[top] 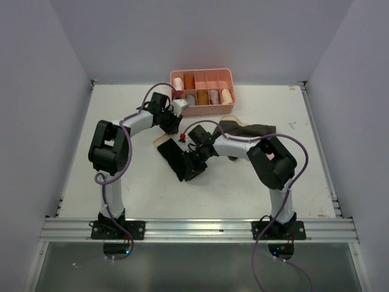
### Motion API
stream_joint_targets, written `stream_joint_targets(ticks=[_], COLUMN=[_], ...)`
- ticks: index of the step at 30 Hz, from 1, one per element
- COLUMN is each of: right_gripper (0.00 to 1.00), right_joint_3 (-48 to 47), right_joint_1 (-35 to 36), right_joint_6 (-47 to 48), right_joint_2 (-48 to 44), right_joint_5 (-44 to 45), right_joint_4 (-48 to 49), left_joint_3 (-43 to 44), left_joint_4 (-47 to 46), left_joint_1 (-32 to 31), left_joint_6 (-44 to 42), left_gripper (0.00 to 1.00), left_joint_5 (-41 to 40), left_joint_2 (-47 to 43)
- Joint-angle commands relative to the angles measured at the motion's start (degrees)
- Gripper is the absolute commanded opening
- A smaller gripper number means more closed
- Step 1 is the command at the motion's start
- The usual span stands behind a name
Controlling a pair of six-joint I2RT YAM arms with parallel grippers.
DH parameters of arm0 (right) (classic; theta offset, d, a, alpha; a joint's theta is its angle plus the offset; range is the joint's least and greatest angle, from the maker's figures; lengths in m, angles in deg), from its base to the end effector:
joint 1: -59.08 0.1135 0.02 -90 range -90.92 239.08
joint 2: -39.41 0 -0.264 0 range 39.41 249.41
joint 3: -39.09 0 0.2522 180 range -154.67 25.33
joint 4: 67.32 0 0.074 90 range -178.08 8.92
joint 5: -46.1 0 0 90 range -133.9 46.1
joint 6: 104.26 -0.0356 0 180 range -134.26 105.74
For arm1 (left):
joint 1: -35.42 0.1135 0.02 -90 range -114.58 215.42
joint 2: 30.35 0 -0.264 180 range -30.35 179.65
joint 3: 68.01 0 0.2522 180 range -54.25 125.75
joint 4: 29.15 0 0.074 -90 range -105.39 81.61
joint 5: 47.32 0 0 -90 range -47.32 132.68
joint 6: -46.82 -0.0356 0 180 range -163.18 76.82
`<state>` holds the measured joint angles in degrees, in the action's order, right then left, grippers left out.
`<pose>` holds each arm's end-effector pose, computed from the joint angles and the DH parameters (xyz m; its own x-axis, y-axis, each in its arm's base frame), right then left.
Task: Roll the underwear
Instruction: Fold the underwear
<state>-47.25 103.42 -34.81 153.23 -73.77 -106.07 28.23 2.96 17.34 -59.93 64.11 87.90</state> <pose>0.2684 0.2871 0.1427 -0.8760 -0.4305 -0.2174 -0.4722 0.6739 0.5683 0.4157 -0.1494 0.1647 -0.5956 0.4767 -0.6465 0.6935 0.7113 -0.1146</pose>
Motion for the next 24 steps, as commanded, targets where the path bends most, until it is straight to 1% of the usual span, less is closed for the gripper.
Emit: stream_joint_targets(ticks=[1, 5, 11, 14, 15, 18, 20, 21, 23, 24], right_gripper=[0.26, 0.28, 0.29, 0.31, 0.32, 0.33, 0.33, 0.33, 0.33, 0.34], right_joint_3=[-2.92, -5.64, -11.61, -16.62, -19.59, -24.61, -26.56, -26.83, -25.61, -23.25], right_joint_1=[-1.27, -2.76, -6.28, -8.03, -8.47, -10.32, -11.37, -11.64, -11.99, -11.99], right_joint_6=[1.39, 5.52, 10.97, 13.52, 15.18, 18.17, 20.11, 22.21, 23.01, 22.76], right_joint_2=[1.93, 3.68, 7.02, 9.75, 10.97, 11.95, 11.69, 11.25, 7.66, 5.82], right_joint_5=[2.09, 3.06, 6.57, 7.54, 9.11, 11.66, 13.95, 14.57, 14.84, 13.88], right_joint_4=[-1.45, -5.93, -9.19, -10.42, -10.95, -12.27, -14.11, -14.29, -14.38, -14.38], left_joint_3=[-1.7, -6.18, -13.82, -17.33, -18.31, -21.74, -23.06, -23.32, -22.37, -21.58], left_joint_4=[2.48, 3.01, 4.15, 5.12, 5.29, 5.2, 5.29, 4.86, 4.24, 3.98], left_joint_1=[-0.46, -0.2, 0.16, 0.51, 0.6, 1.65, 2.96, 3.58, 5.94, 6.65], left_joint_6=[-4.07, -5.74, -5.75, -5.4, -5.31, -5.13, -4.78, -4.43, -3.56, -3.29], left_gripper=[0.35, 0.33, 0.33, 0.32, 0.32, 0.32, 0.33, 0.36, 0.38, 0.4], left_joint_5=[-3.67, -6.05, -7.89, -8.86, -9.21, -10.44, -10.45, -10.18, -8.96, -8.17], left_joint_2=[-1.09, -3.82, -9.0, -11.64, -13.3, -16.64, -18.14, -19.72, -20.78, -21.13])
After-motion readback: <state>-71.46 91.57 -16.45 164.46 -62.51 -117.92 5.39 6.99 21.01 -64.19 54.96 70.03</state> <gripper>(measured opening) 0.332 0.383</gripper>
